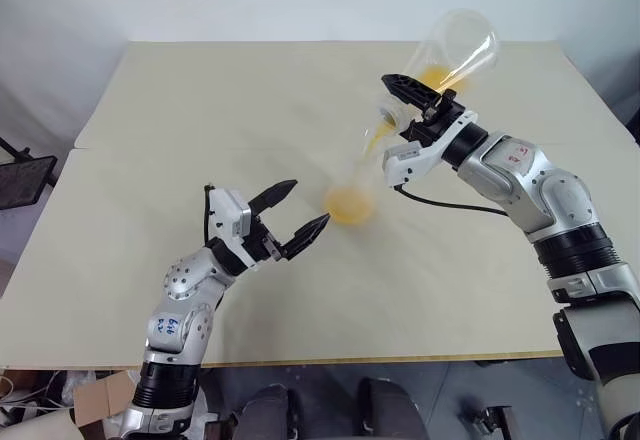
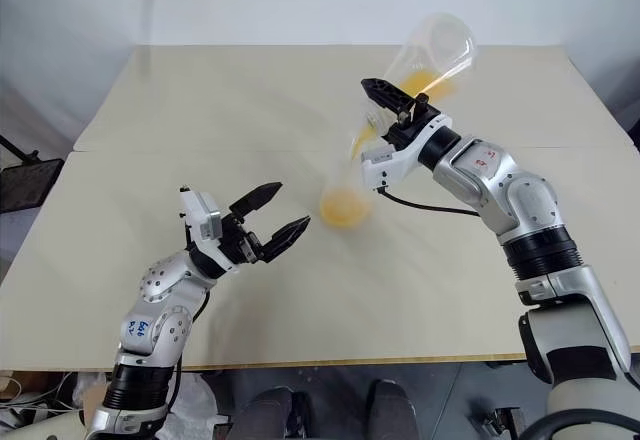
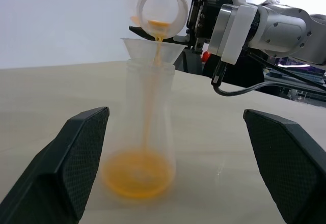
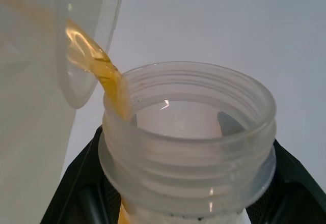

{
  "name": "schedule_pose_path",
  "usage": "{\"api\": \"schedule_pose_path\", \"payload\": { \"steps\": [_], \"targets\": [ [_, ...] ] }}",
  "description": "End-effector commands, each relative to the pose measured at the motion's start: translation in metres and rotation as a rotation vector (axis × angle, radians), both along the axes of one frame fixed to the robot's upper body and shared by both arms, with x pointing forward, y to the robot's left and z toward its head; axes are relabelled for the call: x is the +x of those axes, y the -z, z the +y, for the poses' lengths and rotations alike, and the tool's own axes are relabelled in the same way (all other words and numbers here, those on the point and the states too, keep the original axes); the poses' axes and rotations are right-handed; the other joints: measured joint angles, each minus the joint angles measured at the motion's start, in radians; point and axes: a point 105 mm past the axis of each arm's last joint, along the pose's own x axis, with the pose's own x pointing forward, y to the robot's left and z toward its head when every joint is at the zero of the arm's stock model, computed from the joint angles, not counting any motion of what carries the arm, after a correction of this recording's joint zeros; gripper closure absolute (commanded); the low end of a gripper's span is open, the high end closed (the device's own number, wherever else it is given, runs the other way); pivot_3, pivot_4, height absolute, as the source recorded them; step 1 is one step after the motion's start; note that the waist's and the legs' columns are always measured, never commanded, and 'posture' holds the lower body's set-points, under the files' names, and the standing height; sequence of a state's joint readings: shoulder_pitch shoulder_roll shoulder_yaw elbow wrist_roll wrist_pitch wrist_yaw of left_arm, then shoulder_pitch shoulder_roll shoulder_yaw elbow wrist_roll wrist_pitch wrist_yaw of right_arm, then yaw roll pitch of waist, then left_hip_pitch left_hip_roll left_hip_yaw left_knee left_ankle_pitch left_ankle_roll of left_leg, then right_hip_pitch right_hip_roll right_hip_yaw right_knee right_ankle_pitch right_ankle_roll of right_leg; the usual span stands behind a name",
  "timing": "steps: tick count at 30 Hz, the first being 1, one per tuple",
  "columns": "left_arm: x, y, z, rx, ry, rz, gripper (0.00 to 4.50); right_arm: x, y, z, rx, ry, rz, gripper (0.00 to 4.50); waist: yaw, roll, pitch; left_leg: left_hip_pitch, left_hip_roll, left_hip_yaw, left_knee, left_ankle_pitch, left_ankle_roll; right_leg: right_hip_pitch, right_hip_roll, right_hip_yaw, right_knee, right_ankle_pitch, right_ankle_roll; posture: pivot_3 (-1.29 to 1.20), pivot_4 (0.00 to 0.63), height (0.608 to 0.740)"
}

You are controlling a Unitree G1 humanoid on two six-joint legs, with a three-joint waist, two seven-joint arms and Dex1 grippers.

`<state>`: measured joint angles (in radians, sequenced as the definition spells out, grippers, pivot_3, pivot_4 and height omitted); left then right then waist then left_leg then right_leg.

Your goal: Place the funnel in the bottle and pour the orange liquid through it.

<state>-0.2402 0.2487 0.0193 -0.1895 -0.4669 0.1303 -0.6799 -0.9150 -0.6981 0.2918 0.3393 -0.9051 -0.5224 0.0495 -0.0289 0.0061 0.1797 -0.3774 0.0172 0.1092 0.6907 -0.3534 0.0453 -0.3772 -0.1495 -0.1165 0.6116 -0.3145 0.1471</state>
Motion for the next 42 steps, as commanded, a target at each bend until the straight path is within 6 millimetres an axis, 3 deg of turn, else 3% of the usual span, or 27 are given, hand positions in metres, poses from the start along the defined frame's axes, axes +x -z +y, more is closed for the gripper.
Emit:
{"api": "schedule_pose_path", "payload": {
  "steps": [1, 42],
  "targets": [
    [-0.007, -0.011, -0.003, -0.010, 0.010, -0.058, 0.00, -0.009, -0.020, 0.006, 0.011, -0.038, -0.077, 2.02, 0.000, 0.000, 0.000, 0.000, 0.000, 0.000, 0.000, 0.000, 0.000, 0.000, 0.000, 0.000, 0.000, 0.000, 0.000, 0.00, 0.150, 0.740],
    [-0.006, -0.012, -0.007, -0.012, 0.005, -0.076, 0.00, -0.017, -0.034, 0.015, -0.015, -0.078, -0.221, 2.02, 0.000, 0.000, 0.000, 0.000, 0.000, 0.000, 0.000, 0.000, 0.000, 0.000, 0.000, 0.000, 0.000, 0.000, 0.000, 0.00, 0.150, 0.740]
  ]
}}
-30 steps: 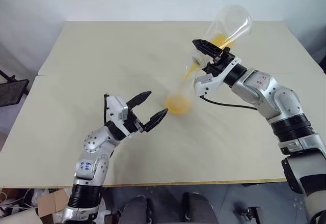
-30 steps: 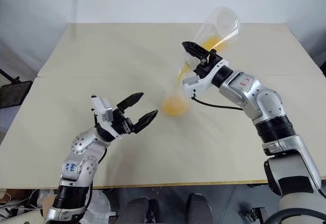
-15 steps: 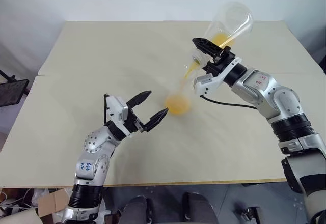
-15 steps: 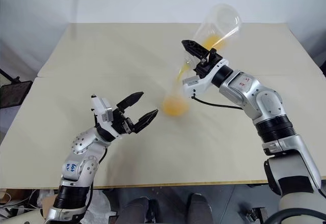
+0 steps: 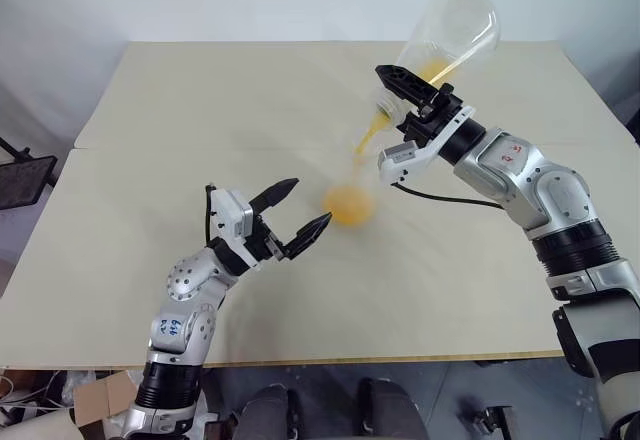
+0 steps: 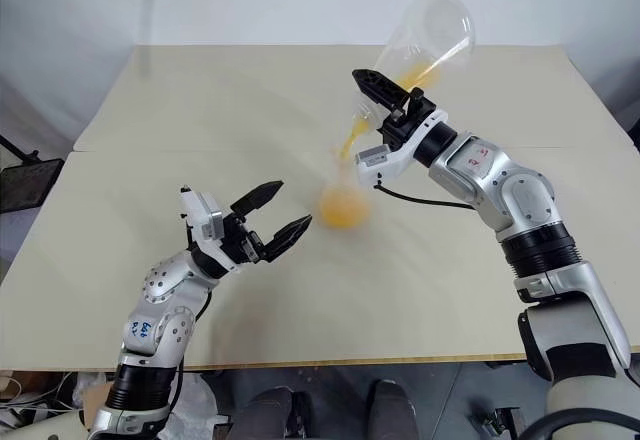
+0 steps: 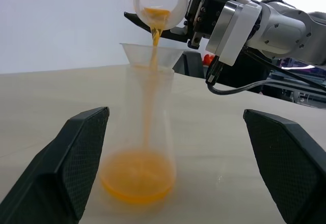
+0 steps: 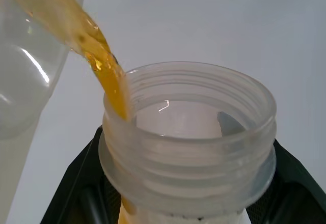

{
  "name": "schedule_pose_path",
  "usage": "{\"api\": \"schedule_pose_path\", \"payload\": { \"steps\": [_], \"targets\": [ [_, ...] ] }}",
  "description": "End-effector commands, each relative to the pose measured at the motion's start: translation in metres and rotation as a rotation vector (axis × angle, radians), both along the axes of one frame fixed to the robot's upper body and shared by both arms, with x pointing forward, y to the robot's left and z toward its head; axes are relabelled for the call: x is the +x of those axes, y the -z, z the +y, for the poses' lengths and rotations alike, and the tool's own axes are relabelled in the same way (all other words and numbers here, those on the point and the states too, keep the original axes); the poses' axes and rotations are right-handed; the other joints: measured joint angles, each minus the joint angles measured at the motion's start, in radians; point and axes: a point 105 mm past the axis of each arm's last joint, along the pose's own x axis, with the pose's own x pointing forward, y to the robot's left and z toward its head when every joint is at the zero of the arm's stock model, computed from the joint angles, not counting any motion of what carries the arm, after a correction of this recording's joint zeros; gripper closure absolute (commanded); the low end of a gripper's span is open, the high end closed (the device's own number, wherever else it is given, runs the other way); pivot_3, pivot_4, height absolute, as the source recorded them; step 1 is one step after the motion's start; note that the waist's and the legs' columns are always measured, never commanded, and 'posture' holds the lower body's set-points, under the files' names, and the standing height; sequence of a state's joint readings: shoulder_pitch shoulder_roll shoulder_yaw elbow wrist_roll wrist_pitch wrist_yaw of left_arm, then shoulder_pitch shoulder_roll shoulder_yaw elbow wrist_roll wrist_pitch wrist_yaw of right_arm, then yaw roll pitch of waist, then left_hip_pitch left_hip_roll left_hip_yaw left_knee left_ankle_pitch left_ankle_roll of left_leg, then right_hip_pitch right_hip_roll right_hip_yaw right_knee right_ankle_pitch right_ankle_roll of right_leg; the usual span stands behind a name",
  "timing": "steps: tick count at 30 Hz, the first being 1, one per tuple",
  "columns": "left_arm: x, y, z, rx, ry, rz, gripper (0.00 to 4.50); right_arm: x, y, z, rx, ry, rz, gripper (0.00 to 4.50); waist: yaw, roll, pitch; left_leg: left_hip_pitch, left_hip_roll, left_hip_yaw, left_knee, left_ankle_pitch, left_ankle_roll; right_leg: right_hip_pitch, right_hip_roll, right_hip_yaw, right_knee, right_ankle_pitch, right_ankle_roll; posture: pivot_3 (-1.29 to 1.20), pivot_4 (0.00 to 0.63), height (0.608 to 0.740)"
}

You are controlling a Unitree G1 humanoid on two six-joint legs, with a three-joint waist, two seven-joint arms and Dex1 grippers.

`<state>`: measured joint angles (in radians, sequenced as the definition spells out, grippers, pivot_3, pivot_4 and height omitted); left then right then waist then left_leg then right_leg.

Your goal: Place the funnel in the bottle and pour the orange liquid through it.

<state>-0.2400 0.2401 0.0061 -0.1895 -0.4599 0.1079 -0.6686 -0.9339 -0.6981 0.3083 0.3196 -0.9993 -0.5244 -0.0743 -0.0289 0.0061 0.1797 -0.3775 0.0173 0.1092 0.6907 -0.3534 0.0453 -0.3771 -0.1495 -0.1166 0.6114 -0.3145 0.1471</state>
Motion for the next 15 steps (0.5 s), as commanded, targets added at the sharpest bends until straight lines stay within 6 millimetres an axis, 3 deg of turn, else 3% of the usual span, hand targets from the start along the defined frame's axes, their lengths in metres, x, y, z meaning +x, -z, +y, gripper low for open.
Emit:
{"api": "schedule_pose_path", "payload": {
  "steps": [1, 15],
  "targets": [
    [-0.0059, -0.0109, -0.0036, -0.006, 0.008, -0.060, 0.00, -0.0103, -0.0229, 0.0063, 0.009, -0.041, -0.087, 2.02, 0.000, 0.000, 0.000, 0.000, 0.000, 0.000, 0.000, 0.000, 0.000, 0.000, 0.000, 0.000, 0.000, 0.000, 0.000, 0.00, 0.150, 0.740],
    [-0.0056, -0.0120, -0.0052, -0.011, 0.011, -0.064, 0.00, -0.0080, -0.0249, 0.0033, -0.002, -0.035, -0.105, 2.02, 0.000, 0.000, 0.000, 0.000, 0.000, 0.000, 0.000, 0.000, 0.000, 0.000, 0.000, 0.000, 0.000, 0.000, 0.000, 0.00, 0.150, 0.740]
  ]
}}
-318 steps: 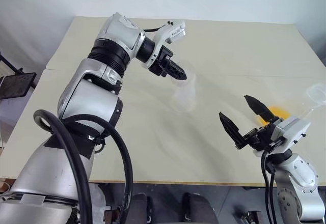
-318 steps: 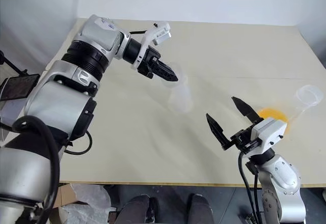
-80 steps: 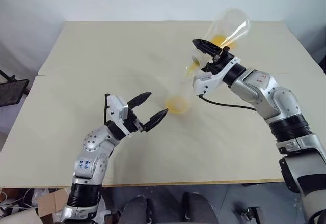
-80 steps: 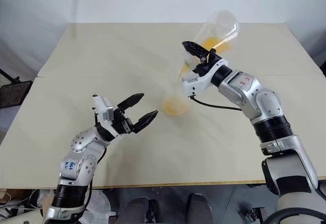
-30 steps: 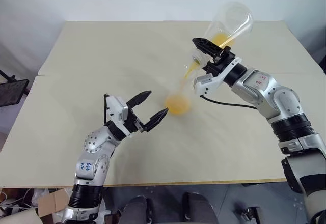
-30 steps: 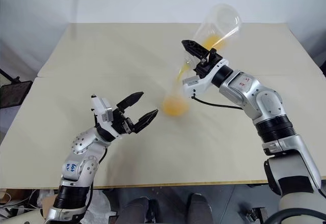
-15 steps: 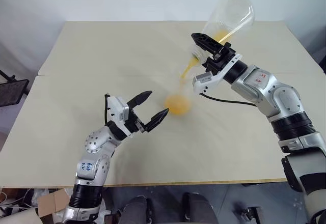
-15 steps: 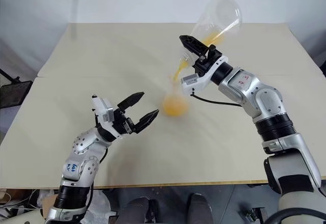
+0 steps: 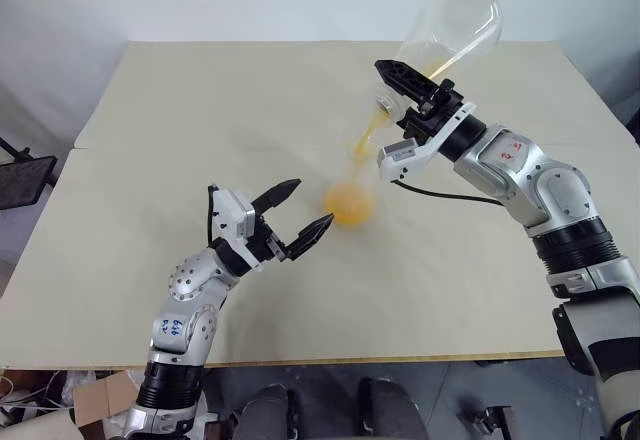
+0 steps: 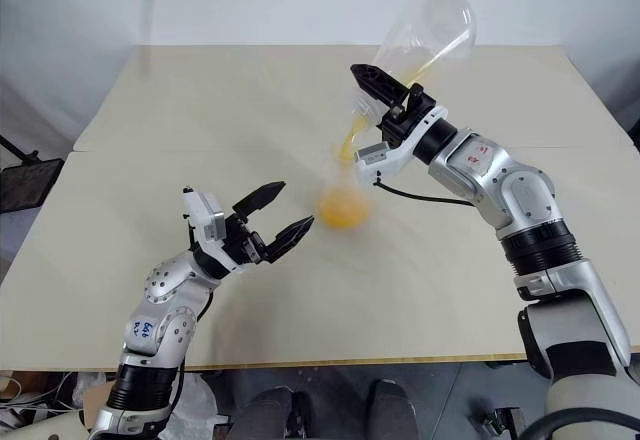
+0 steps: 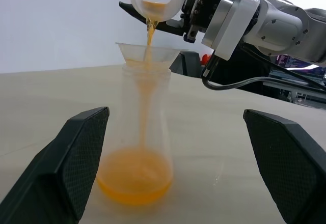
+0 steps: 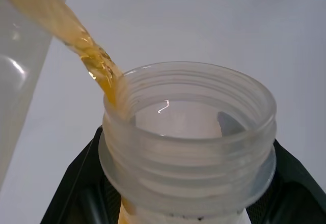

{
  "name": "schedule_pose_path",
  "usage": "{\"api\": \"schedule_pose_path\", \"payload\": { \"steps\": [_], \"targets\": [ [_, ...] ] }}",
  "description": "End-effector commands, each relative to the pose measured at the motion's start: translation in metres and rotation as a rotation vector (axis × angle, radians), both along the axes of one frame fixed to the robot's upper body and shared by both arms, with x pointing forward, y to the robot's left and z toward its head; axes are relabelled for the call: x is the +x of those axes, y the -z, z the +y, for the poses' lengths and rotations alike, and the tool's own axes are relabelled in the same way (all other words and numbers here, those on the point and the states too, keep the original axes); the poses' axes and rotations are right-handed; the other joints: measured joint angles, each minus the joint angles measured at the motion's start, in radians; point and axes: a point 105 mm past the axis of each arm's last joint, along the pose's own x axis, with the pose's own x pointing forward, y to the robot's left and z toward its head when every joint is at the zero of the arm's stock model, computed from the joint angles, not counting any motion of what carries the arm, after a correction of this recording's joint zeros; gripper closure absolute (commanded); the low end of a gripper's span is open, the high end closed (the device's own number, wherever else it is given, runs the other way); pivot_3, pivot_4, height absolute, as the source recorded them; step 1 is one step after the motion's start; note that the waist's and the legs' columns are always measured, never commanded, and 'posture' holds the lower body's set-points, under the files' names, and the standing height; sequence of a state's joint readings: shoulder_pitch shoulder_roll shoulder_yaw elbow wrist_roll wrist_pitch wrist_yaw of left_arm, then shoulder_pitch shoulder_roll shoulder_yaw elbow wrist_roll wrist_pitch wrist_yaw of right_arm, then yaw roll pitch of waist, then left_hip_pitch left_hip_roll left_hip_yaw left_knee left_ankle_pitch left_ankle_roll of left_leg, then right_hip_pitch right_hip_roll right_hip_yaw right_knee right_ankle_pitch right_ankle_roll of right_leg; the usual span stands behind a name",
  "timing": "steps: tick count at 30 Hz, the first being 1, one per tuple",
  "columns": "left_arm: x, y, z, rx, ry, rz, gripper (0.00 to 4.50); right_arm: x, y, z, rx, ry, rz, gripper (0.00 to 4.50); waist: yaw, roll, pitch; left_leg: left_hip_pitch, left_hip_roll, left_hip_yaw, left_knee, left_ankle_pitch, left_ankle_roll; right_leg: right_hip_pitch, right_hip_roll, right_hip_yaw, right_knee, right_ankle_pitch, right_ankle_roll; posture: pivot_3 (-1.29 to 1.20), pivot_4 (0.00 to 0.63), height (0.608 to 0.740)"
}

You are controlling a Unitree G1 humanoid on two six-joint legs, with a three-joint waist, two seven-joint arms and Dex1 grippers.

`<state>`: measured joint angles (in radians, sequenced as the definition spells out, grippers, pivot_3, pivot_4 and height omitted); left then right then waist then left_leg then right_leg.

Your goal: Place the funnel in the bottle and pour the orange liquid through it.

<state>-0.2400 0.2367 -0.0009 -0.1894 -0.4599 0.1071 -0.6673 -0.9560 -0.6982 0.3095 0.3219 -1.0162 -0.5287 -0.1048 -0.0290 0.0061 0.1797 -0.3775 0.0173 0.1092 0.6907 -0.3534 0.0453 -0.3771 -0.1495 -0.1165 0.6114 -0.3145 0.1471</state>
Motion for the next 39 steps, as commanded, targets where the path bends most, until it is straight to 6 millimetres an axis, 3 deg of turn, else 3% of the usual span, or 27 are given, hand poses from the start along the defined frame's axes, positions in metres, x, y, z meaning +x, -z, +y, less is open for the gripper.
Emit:
{"api": "schedule_pose_path", "payload": {
  "steps": [1, 29, 34, 39],
  "targets": [
    [-0.005, -0.012, -0.003, -0.010, 0.005, -0.065, 0.00, -0.006, -0.016, 0.000, -0.002, -0.020, -0.062, 2.02, 0.000, 0.000, 0.000, 0.000, 0.000, 0.000, 0.000, 0.000, 0.000, 0.000, 0.000, 0.000, 0.000, 0.000, 0.000, 0.00, 0.150, 0.740],
    [-0.005, -0.012, -0.002, -0.005, 0.006, -0.065, 0.00, -0.002, -0.003, -0.004, -0.011, -0.006, -0.024, 2.02, 0.000, 0.000, 0.000, 0.000, 0.000, 0.000, 0.000, 0.000, 0.000, 0.000, 0.000, 0.000, 0.000, 0.000, 0.000, 0.00, 0.150, 0.740],
    [-0.005, -0.013, -0.001, -0.004, 0.003, -0.063, 0.00, -0.005, 0.002, -0.001, 0.070, -0.057, 0.082, 2.02, 0.000, 0.000, 0.000, 0.000, 0.000, 0.000, 0.000, 0.000, 0.000, 0.000, 0.000, 0.000, 0.000, 0.000, 0.000, 0.00, 0.150, 0.740],
    [-0.006, -0.012, -0.002, 0.004, 0.014, -0.058, 0.00, -0.011, -0.007, -0.005, 0.248, -0.096, 0.211, 2.02, 0.000, 0.000, 0.000, 0.000, 0.000, 0.000, 0.000, 0.000, 0.000, 0.000, 0.000, 0.000, 0.000, 0.000, 0.000, 0.00, 0.150, 0.740]
  ]
}}
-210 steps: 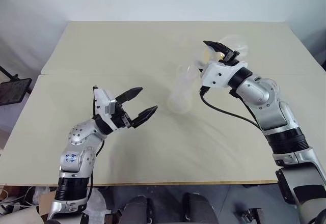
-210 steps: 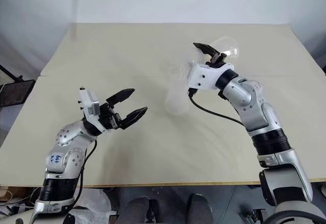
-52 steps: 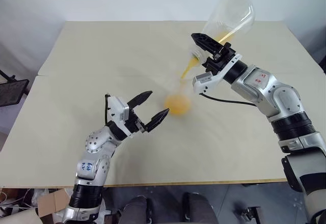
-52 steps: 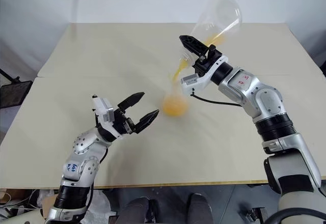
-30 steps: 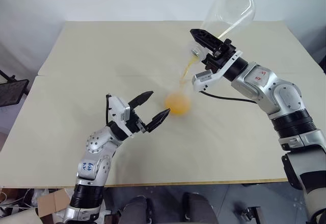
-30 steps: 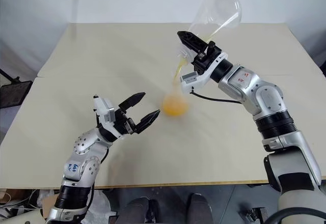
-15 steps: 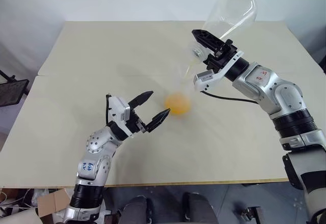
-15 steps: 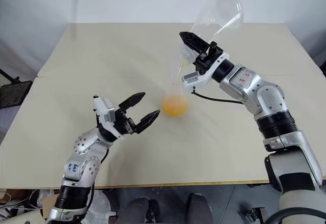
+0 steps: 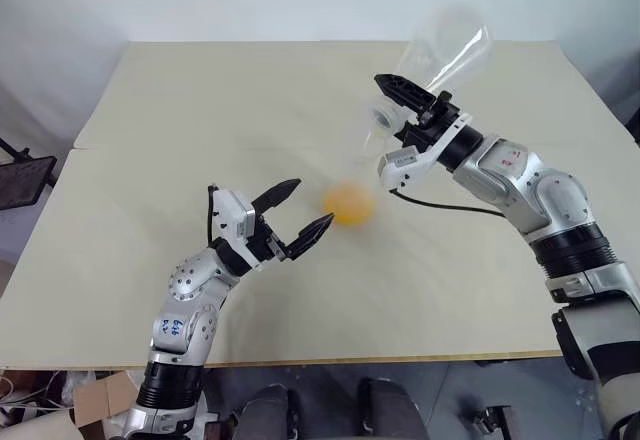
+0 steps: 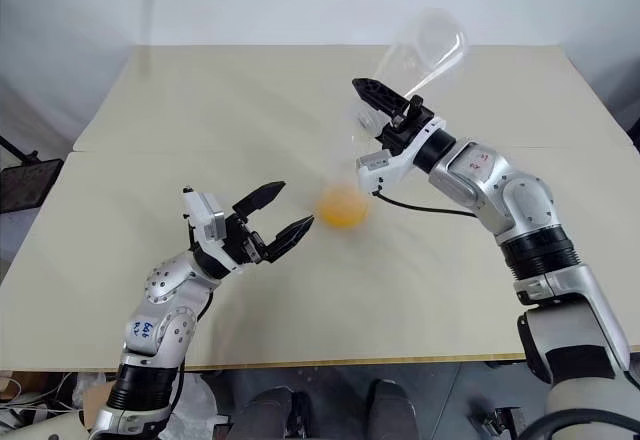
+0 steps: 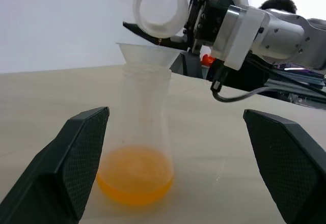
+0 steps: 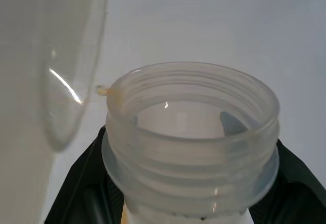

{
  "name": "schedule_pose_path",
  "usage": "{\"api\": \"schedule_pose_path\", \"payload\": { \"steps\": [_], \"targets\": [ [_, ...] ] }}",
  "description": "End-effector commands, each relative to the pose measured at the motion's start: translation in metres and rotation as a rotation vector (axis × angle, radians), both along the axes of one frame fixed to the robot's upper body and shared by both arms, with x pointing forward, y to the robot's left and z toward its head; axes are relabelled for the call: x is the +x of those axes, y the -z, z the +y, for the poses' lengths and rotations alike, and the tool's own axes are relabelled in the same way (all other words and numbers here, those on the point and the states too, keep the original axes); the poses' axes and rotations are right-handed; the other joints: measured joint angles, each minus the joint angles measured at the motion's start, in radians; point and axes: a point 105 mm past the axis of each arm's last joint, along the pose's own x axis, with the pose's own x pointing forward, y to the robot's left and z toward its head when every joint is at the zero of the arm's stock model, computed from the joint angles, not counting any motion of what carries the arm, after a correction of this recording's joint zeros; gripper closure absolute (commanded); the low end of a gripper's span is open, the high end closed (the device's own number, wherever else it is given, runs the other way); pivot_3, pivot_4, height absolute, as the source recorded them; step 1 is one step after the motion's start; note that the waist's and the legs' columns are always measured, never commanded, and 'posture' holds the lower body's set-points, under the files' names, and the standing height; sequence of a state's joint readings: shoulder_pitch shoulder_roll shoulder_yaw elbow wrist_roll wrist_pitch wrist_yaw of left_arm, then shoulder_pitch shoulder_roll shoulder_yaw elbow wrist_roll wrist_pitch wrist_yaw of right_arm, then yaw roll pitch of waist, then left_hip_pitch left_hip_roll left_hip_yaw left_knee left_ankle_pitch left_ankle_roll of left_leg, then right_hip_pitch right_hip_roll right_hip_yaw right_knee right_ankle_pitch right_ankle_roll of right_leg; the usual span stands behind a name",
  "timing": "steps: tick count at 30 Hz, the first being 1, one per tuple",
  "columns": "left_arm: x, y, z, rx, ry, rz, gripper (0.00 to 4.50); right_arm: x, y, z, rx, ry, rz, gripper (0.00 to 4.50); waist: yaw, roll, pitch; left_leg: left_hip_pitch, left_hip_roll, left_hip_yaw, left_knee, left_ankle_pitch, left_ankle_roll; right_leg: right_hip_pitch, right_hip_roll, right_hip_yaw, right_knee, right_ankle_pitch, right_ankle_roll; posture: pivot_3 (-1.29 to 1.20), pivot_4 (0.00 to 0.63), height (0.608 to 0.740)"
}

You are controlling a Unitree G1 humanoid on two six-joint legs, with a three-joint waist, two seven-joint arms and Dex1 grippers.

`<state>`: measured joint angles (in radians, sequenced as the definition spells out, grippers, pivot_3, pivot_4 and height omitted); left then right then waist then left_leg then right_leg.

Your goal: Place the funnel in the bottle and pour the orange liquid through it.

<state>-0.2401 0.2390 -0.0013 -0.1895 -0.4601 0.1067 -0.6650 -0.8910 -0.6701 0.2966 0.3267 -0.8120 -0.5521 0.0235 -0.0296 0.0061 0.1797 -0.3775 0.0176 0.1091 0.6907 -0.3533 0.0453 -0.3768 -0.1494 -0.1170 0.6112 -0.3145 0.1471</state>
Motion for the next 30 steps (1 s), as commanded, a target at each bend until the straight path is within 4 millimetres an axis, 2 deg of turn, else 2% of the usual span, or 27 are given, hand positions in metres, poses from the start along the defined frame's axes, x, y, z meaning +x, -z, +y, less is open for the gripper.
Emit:
{"api": "schedule_pose_path", "payload": {
  "steps": [1, 4, 8, 10, 13, 16, 18, 21, 25, 30],
  "targets": [
    [-0.006, -0.012, -0.002, 0.004, 0.019, -0.056, 0.00, -0.012, -0.031, -0.007, 0.173, -0.030, 0.029, 2.02, 0.001, 0.000, 0.000, 0.000, 0.000, 0.000, 0.000, 0.000, 0.000, 0.000, 0.000, 0.000, 0.000, 0.000, 0.000, 0.00, 0.150, 0.740],
    [-0.006, -0.011, -0.002, 0.007, 0.027, -0.051, 0.00, -0.016, -0.041, -0.013, 0.318, -0.053, 0.110, 2.02, 0.002, 0.000, 0.000, 0.000, 0.000, -0.002, 0.000, 0.000, 0.000, 0.001, 0.000, -0.001, 0.000, 0.000, 0.000, 0.00, 0.150, 0.740],
    [-0.006, -0.011, -0.006, 0.022, 0.067, -0.044, 0.00, -0.019, -0.052, -0.047, 0.642, -0.042, 0.291, 2.02, 0.006, 0.000, 0.000, 0.000, 0.000, -0.004, 0.000, 0.000, 0.000, 0.002, 0.000, -0.003, 0.000, 0.000, 0.000, 0.00, 0.150, 0.740],
    [-0.005, -0.011, -0.006, 0.026, 0.074, -0.045, 0.00, -0.022, -0.050, -0.065, 0.744, -0.030, 0.370, 2.02, 0.009, 0.000, 0.000, -0.001, 0.000, -0.005, 0.001, 0.000, 0.000, 0.002, 0.000, -0.003, 0.000, 0.000, 0.000, 0.00, 0.150, 0.740],
    [-0.003, -0.012, -0.006, 0.030, 0.078, -0.047, 0.00, -0.028, -0.046, -0.101, 0.860, 0.049, 0.406, 2.02, 0.012, 0.000, 0.000, -0.001, -0.001, -0.004, 0.001, 0.000, 0.000, 0.002, -0.001, -0.003, 0.000, 0.000, 0.000, 0.00, 0.150, 0.740],
    [-0.003, -0.012, -0.004, 0.034, 0.081, -0.046, 0.00, -0.036, -0.029, -0.150, 1.054, 0.153, 0.465, 2.02, 0.016, 0.000, 0.000, -0.001, -0.001, -0.004, 0.000, 0.000, 0.000, 0.002, -0.001, -0.003, 0.000, 0.000, 0.000, 0.00, 0.150, 0.740],
    [-0.002, -0.011, -0.004, 0.036, 0.082, -0.045, 0.00, -0.044, -0.007, -0.193, 1.294, 0.146, 0.540, 2.02, 0.025, 0.000, 0.000, -0.001, -0.001, -0.004, 0.000, 0.000, 0.000, 0.002, -0.001, -0.003, 0.000, 0.000, 0.000, 0.00, 0.150, 0.740],
    [-0.002, -0.011, -0.005, 0.039, 0.089, -0.044, 0.00, -0.060, 0.022, -0.241, 1.523, 0.207, 0.550, 2.02, 0.036, 0.000, 0.000, -0.001, -0.002, -0.004, 0.001, 0.000, 0.001, 0.003, -0.001, -0.003, -0.001, 0.000, 0.000, 0.00, 0.150, 0.740],
    [0.000, -0.013, -0.005, 0.045, 0.101, -0.049, 0.00, -0.080, 0.050, -0.279, 1.624, 0.297, 0.505, 2.02, 0.034, 0.000, 0.000, -0.001, -0.002, -0.001, 0.001, 0.000, 0.001, 0.002, -0.001, -0.002, -0.001, 0.000, 0.000, 0.00, 0.150, 0.740],
    [0.002, -0.015, -0.006, 0.049, 0.112, -0.055, 0.00, -0.090, 0.065, -0.294, 1.717, 0.265, 0.473, 2.02, 0.027, 0.001, 0.000, 0.000, -0.002, 0.000, 0.000, 0.000, 0.001, 0.002, 0.000, -0.001, -0.001, 0.000, 0.000, 0.00, 0.150, 0.740]
  ]
}}
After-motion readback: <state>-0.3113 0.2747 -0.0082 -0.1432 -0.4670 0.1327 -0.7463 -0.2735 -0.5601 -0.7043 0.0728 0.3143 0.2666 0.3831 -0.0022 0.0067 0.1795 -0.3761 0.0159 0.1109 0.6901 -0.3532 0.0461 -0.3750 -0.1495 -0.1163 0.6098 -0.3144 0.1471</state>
